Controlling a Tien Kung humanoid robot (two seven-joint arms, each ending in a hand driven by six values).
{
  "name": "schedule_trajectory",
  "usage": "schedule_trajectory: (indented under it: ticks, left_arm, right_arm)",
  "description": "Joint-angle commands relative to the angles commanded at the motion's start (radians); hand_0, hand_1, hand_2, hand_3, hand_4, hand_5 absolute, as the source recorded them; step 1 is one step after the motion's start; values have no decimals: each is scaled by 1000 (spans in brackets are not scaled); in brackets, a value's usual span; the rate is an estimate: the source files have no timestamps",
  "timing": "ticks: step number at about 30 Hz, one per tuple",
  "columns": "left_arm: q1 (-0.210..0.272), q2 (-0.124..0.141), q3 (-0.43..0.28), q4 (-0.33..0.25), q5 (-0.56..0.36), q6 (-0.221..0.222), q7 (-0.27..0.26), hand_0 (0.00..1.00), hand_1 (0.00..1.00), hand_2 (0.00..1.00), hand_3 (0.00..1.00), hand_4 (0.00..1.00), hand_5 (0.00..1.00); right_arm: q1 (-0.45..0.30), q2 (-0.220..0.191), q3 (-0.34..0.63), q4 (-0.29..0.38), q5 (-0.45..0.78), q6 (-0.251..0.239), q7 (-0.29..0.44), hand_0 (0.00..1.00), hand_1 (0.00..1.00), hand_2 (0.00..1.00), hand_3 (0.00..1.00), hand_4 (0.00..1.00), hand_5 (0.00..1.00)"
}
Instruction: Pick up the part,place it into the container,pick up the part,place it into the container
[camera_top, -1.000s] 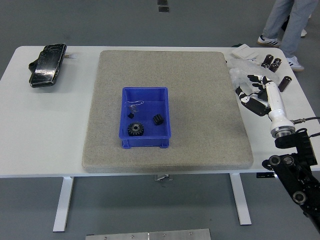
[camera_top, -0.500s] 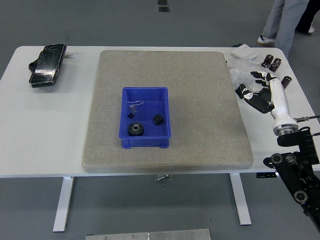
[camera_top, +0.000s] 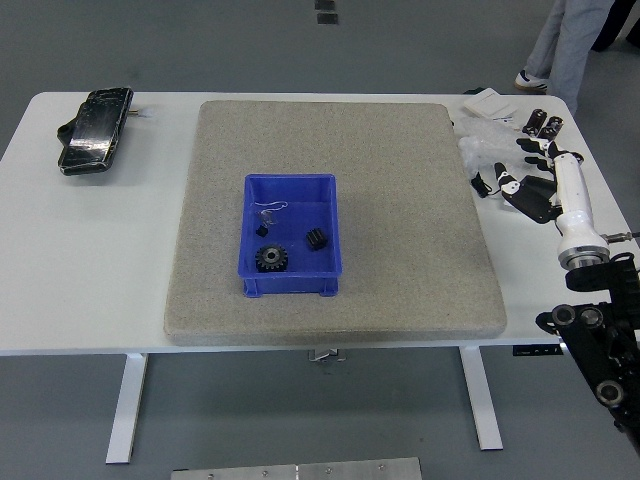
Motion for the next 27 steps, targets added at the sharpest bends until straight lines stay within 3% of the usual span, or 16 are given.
schedule_trajectory:
  ticks: [27]
  left_arm:
    - [8, -20, -13, 0, 3, 3, -3, 666, 658, 634, 623, 703, 216]
  right_arm:
    - [10, 3, 13, 7, -35, 6, -15, 785, 727, 766, 729, 711, 333]
